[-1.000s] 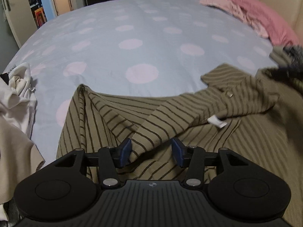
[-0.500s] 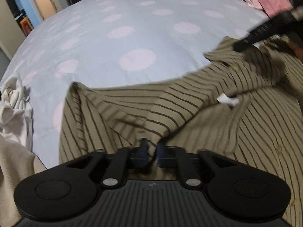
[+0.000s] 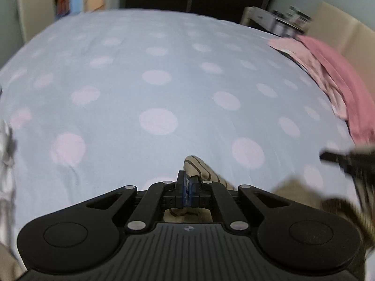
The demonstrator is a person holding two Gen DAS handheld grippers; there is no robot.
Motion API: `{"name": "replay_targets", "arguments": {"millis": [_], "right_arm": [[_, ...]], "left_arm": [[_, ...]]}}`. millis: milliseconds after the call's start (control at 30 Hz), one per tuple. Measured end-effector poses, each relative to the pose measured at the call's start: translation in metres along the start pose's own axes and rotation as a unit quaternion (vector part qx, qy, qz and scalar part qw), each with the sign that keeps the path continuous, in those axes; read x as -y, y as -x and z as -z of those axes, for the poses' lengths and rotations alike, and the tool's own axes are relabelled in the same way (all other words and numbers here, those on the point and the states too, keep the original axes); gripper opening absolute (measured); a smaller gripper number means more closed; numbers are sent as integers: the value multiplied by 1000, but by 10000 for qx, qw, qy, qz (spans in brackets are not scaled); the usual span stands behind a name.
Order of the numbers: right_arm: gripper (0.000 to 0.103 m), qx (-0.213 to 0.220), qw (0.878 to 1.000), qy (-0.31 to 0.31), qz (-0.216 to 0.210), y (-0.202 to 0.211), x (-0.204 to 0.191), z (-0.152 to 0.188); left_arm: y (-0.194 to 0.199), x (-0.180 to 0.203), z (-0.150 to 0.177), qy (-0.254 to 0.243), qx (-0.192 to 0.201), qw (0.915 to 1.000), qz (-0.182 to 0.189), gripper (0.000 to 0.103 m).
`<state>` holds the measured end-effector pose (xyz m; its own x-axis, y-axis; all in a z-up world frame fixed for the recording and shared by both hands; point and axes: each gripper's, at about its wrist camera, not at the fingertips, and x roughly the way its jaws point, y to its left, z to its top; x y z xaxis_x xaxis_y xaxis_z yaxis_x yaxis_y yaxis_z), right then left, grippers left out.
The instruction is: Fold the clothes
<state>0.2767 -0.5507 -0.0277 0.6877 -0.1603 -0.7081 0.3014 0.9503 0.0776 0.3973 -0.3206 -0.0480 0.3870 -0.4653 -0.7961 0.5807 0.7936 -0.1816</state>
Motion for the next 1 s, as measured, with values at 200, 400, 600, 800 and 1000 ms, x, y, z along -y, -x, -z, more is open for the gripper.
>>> {"name": "replay_targets", "arguments": {"millis": [200,400,600,800,1000], "right_arm": [[4,-206,9995,190,126,-4,7,8],[15,-378,9985,173,363,19,51,29],[30,-548,9966,89,606,44,97,52],[37,-526,9967,-178,591,93,126,87],[50,-469,9973,-291,482,148,137,127]], "left_arm": [[-28,-14,6,463,-56,9989,-112,36],[3,-42,11,535,288,9982,-7,53],[49,-72,35,64,178,9987,-478,53],[95,-107,89,-62,-118,9971,-744,53],[130,-115,142,-185,-413,9958,-800,53]]}}
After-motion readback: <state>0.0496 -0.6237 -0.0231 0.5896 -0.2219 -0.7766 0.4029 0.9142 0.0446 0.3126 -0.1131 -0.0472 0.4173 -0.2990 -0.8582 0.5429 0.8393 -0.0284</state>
